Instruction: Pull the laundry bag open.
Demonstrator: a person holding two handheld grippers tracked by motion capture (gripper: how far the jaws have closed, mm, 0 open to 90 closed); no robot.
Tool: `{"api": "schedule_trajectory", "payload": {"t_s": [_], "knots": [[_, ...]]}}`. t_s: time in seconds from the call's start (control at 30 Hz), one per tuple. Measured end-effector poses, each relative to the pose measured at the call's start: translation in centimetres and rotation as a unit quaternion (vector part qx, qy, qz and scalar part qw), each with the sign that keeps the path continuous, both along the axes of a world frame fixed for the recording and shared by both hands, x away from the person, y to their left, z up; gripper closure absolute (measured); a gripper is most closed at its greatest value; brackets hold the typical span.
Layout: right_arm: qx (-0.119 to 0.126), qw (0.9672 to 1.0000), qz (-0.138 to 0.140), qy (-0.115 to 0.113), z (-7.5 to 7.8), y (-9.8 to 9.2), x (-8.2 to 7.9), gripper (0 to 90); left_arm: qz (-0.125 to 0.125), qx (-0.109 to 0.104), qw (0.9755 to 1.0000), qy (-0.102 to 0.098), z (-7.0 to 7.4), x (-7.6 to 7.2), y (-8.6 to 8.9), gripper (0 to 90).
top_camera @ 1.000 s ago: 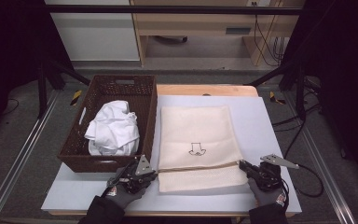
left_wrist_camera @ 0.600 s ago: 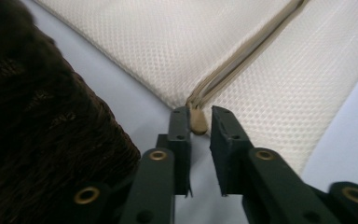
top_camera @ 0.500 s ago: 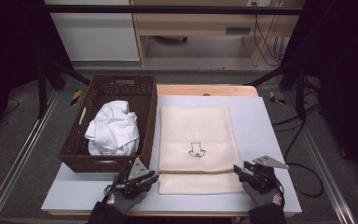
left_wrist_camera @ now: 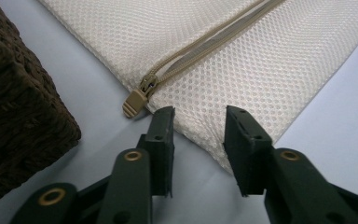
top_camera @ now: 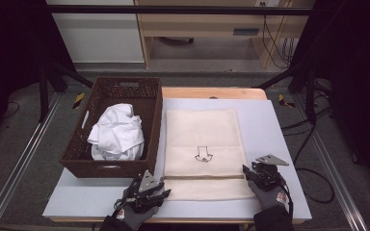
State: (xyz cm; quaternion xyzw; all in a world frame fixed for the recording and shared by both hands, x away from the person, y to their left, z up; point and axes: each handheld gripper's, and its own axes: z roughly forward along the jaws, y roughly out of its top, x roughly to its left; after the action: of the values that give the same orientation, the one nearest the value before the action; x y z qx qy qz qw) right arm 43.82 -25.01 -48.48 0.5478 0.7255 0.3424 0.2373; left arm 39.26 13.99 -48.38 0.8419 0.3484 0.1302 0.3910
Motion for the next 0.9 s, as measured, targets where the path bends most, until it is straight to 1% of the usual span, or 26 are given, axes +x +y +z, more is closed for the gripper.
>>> {"api": "schedule_trajectory", "payload": {"t_s": [0.03, 0.07, 0.1, 0.13, 0.17, 0.23, 0.27, 0.3, 0.4, 0.47, 0.6, 0.67, 0.7, 0.77, 0.8, 0.83, 0.87, 0.9], "knots": [[0.0, 1.0, 0.002, -0.003, -0.1, 0.0, 0.0, 60.2, -0.001, 0.001, 1.0, 0.004, 0.1, 0.0, -0.1, 66.9], [0.002, 1.0, 0.002, -0.001, -0.1, 0.0, 0.0, 62.3, -0.002, 0.003, 1.0, 0.005, 0.1, 0.0, -0.2, 70.5], [0.007, 1.0, 0.0, 0.003, 0.0, 0.0, 0.0, 66.8, -0.004, 0.005, 1.0, 0.007, 0.2, -0.1, -0.4, 74.8], [0.014, 0.9999, -0.002, 0.006, 0.0, 0.0, 0.0, 73.3, -0.005, 0.007, 0.9999, 0.008, 0.2, -0.1, -0.5, 79.3], [0.017, 0.9998, -0.002, 0.009, 0.0, 0.0, -0.1, 77.1, -0.006, 0.01, 0.9999, 0.008, 0.2, -0.1, -0.5, 81.8], [0.018, 0.9998, -0.004, 0.011, 0.1, 0.0, -0.1, 82.0, -0.01, 0.011, 0.9999, 0.008, 0.3, 0.0, -0.6, 84.6], [0.024, 0.9996, -0.004, 0.016, 0.1, 0.0, -0.2, 83.9, -0.012, 0.01, 0.9998, 0.009, 0.3, 0.1, -0.5, 85.3], [0.026, 0.9995, -0.003, 0.016, 0.2, 0.0, -0.2, 85.0, -0.013, 0.008, 0.9998, 0.011, 0.3, 0.2, -0.5, 85.7], [0.026, 0.9996, 0.0, 0.015, 0.3, 0.0, -0.3, 86.9, -0.01, 0.01, 0.9999, 0.006, 0.4, 0.2, -0.2, 86.1], [0.03, 0.9994, -0.002, 0.016, 0.4, 0.1, -0.5, 87.0, -0.007, 0.01, 0.9999, 0.002, 0.5, 0.3, 0.0, 86.1], [0.025, 0.9996, 0.0, 0.016, 0.3, 0.1, -0.9, 86.2, -0.005, 0.011, 0.9999, -0.005, 0.3, 0.3, 0.2, 85.8], [0.023, 0.9996, -0.002, 0.013, 0.3, 0.2, -1.0, 83.6, -0.007, 0.009, 0.9999, -0.011, 0.4, 0.3, 0.1, 84.9], [0.025, 0.9996, -0.005, 0.012, 0.3, 0.2, -1.0, 81.6, -0.007, 0.004, 0.9998, -0.015, 0.4, 0.2, 0.2, 83.8], [0.024, 0.9997, -0.002, 0.003, 0.2, 0.1, -1.1, 77.3, -0.008, -0.002, 0.9997, -0.024, 0.7, 0.1, 0.3, 81.5], [0.023, 0.9997, 0.001, -0.006, 0.3, 0.1, -1.1, 73.4, -0.01, -0.007, 0.9995, -0.029, 0.9, 0.0, 0.3, 79.5], [0.026, 0.9996, -0.001, -0.014, 0.4, 0.1, -1.2, 70.4, -0.011, -0.012, 0.9993, -0.034, 1.1, 0.0, 0.3, 78.4], [0.032, 0.9993, 0.002, -0.022, 0.5, 0.1, -1.4, 68.0, -0.014, -0.015, 0.9991, -0.037, 1.3, -0.1, 0.3, 75.8], [0.037, 0.9988, 0.005, -0.03, 0.7, 0.1, -1.5, 65.6, -0.018, -0.023, 0.9988, -0.041, 1.4, -0.1, 0.3, 73.6]]}}
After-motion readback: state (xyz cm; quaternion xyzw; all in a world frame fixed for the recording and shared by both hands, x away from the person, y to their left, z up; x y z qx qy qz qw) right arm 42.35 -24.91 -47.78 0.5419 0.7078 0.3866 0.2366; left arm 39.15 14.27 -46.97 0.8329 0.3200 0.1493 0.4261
